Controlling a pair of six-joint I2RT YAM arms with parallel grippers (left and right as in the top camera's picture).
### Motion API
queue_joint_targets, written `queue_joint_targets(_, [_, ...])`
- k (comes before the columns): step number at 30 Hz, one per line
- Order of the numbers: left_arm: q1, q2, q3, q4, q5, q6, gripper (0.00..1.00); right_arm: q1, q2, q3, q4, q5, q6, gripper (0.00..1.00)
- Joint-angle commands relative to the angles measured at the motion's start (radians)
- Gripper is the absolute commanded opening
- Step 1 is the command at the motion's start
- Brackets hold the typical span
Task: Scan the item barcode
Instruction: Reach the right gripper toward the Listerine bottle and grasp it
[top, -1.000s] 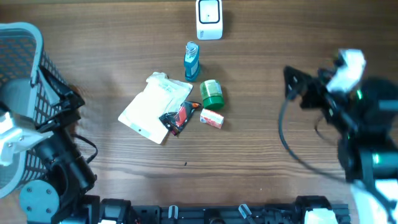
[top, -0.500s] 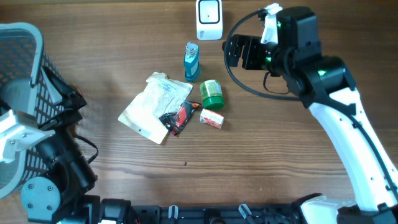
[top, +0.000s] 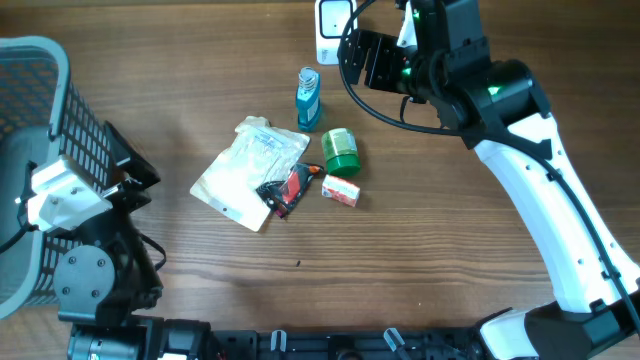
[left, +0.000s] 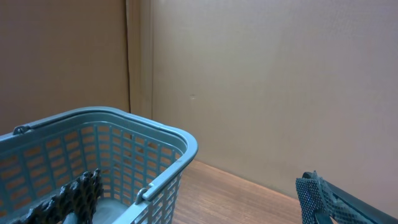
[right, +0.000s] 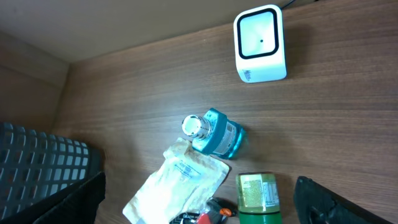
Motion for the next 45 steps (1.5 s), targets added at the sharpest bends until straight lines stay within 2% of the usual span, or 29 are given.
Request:
queue_joint_targets(1, [0.007,-0.002,0.001,0.000,-0.010,0.004,1.00,0.003,0.018,0.025,-0.002,0.060,0.042,1.00])
queue_joint_targets(16, [0.007,-0.002,0.001,0.000,-0.010,0.004,1.00,0.060,0.149,0.103,0.051,0.119,0.085,1.00])
queue_joint_targets(28, [0.007,-0.002,0.001,0.000,-0.010,0.004,1.00,0.072,0.215,0.154,0.186,0.103,0.124,1.00])
queue_joint_targets(30, [0.007,-0.002,0.001,0.000,-0.010,0.004,1.00,0.081,0.324,0.311,0.121,0.103,0.113,1.00])
queue_joint_targets(33, [0.007,-0.002,0.001,0.000,-0.010,0.004,1.00,0.083,0.403,0.428,0.050,0.105,0.113,1.00])
queue_joint_targets(35, [0.007,-0.002,0.001,0.000,-0.010,0.004,1.00,0.083,0.438,0.484,-0.027,0.145,0.190,1.00])
queue_joint_targets(39, [0.007,-0.002,0.001,0.000,-0.010,0.004,1.00,0.083,0.445,0.489,-0.094,0.148,0.247,0.99])
queue_joint_targets(45, [0.007,-0.002,0.001,0.000,-0.010,0.004,1.00,0.100,0.522,0.489,-0.101,0.129,0.274,1.00])
